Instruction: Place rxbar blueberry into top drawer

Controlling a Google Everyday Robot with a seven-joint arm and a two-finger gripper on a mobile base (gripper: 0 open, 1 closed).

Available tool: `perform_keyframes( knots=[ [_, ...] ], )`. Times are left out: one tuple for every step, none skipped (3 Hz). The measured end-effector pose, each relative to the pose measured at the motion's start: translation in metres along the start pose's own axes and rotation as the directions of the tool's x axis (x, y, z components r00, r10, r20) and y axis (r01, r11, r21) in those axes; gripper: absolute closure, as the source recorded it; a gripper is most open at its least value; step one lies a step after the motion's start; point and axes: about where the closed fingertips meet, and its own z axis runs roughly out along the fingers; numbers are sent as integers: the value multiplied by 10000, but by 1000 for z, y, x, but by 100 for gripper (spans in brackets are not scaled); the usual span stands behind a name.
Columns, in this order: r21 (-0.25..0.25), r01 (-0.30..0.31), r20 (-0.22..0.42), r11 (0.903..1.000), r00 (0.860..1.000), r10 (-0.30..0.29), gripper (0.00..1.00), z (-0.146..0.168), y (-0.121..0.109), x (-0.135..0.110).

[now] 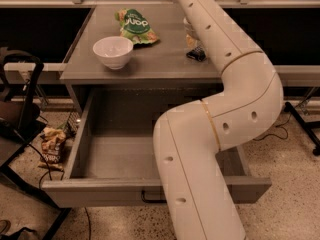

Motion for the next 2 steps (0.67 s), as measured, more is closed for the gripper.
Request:
perform_keyframes(
  knots=[
    [0,0,0,10000,10000,0,100,-7,0,-3],
    [-3,0,4,10000,10000,0,100,-15,-4,-5]
  ],
)
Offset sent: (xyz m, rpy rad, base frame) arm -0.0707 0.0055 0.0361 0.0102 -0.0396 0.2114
